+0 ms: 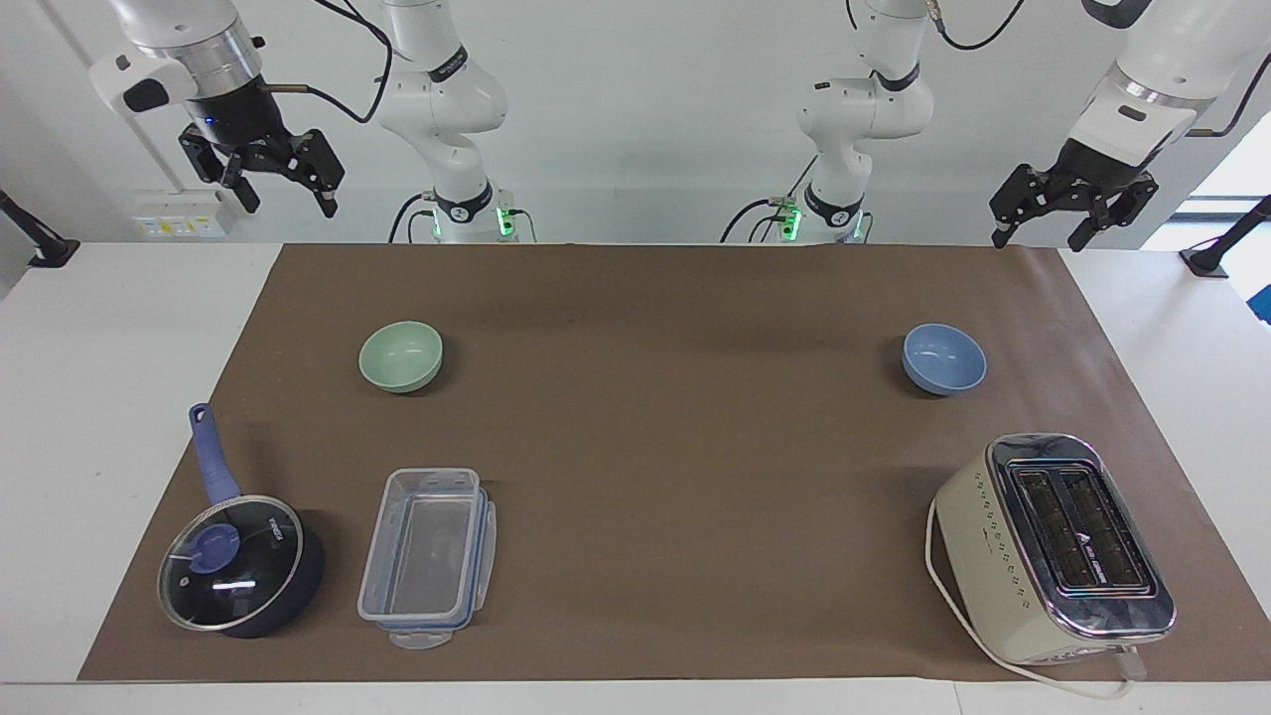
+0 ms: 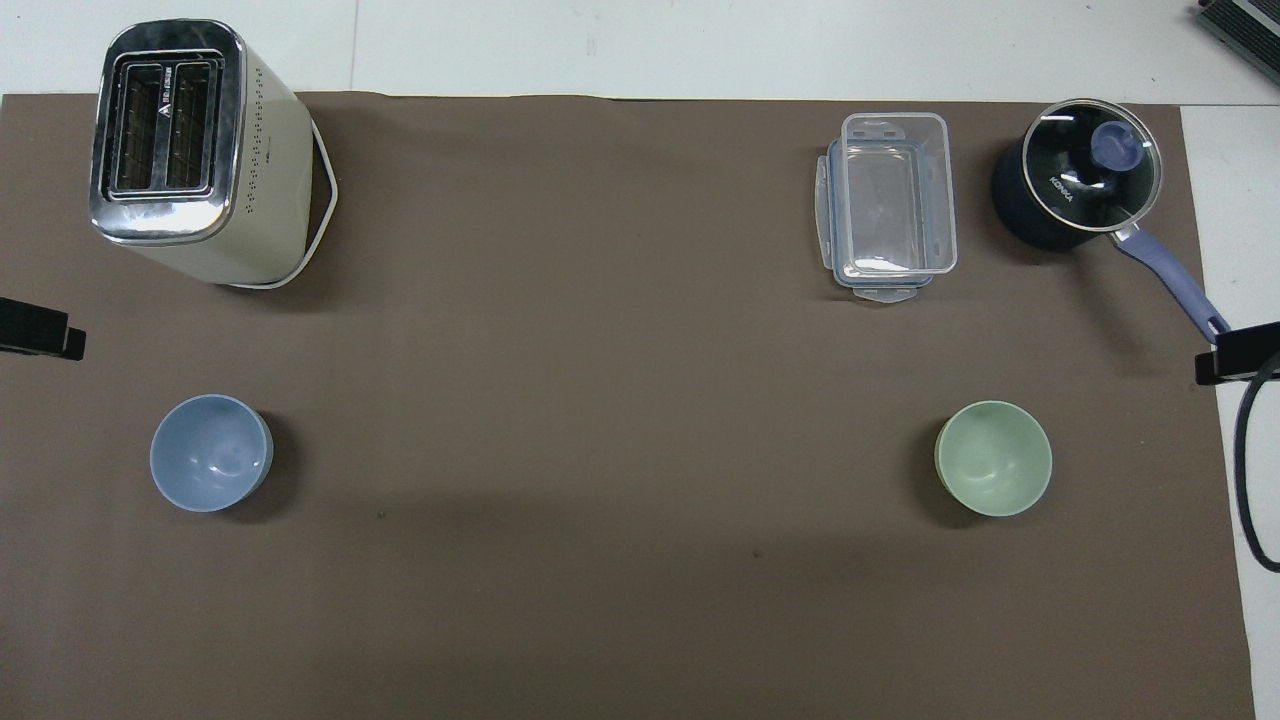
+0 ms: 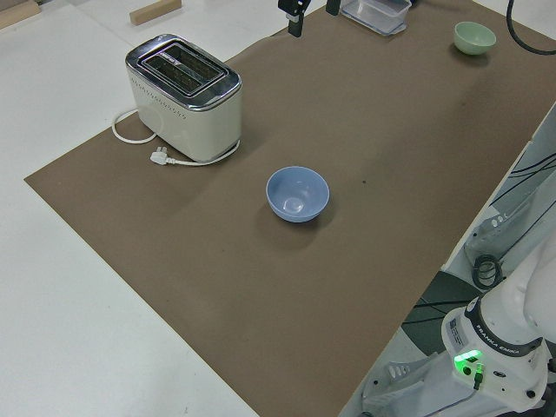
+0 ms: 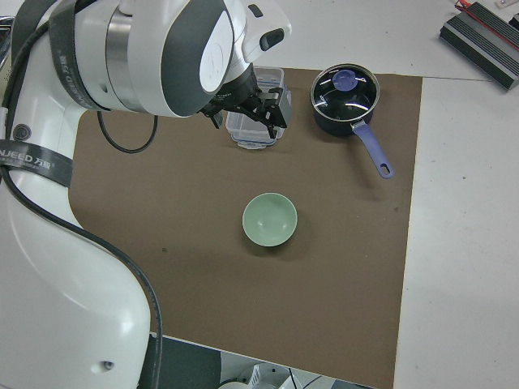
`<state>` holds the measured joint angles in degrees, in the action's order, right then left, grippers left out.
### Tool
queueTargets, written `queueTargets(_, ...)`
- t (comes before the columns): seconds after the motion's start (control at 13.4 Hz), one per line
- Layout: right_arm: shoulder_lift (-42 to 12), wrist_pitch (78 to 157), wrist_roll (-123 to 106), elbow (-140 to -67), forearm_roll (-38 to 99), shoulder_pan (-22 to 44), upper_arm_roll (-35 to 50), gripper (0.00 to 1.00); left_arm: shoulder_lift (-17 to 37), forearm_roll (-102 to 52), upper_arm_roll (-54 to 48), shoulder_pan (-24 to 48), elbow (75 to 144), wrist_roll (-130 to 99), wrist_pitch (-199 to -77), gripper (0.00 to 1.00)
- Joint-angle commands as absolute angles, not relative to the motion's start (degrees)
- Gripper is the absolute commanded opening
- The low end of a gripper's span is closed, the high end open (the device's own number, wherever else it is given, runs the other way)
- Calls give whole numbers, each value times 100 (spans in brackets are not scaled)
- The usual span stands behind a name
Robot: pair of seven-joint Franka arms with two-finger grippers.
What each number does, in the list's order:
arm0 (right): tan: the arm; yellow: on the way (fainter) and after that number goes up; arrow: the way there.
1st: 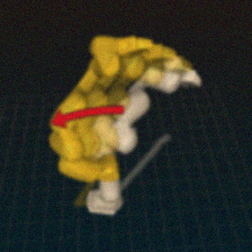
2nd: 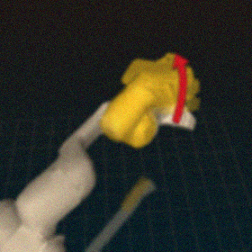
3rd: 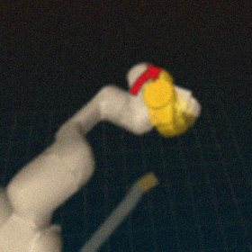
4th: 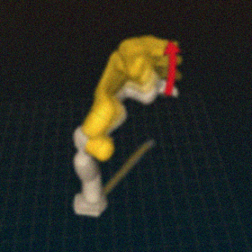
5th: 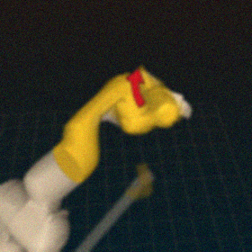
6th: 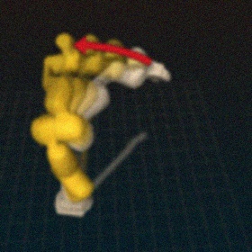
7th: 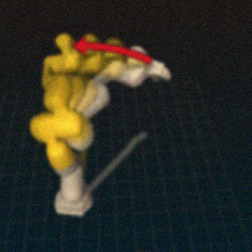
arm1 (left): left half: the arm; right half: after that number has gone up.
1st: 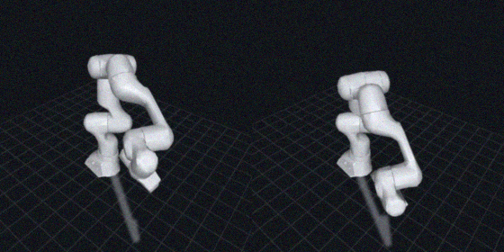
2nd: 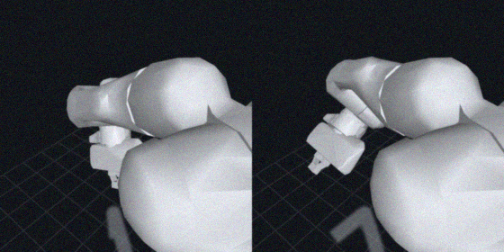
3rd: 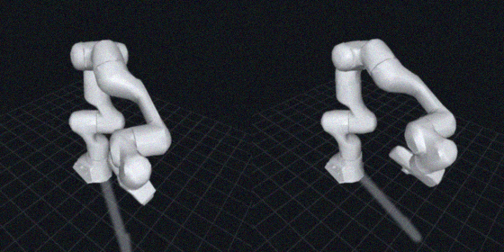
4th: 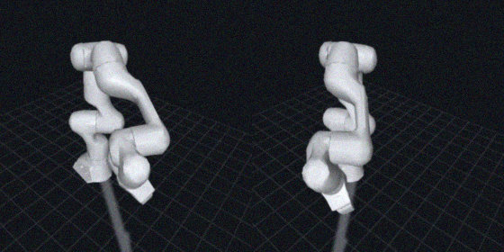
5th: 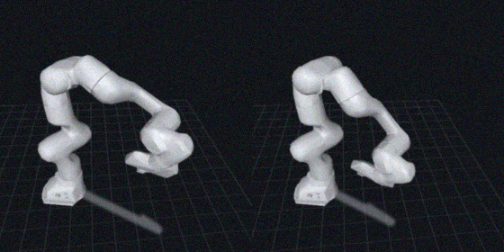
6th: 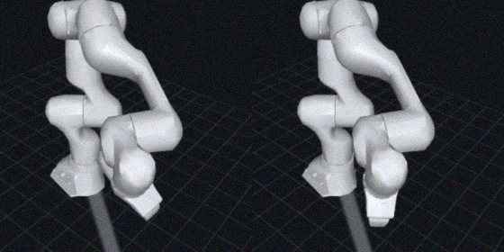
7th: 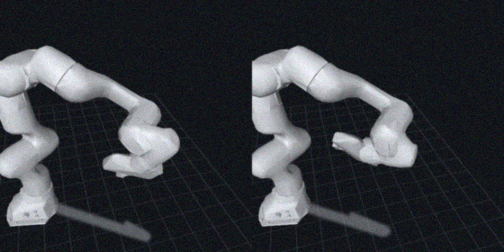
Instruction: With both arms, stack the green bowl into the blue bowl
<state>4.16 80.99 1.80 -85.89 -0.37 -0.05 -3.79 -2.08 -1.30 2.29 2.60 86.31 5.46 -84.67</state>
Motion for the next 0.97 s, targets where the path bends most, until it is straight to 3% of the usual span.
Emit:
queueTargets(0.0, 492, 8007, 44, -8622, -88, -44, -360, 100, -299, -176, 220, 211, 8701, 633, -8420, 100)
queueTargets(0.89, 536, 8007, 35, -8692, -88, -44, -369, 100, -422, -193, 246, 185, 8964, 782, -8657, 100)
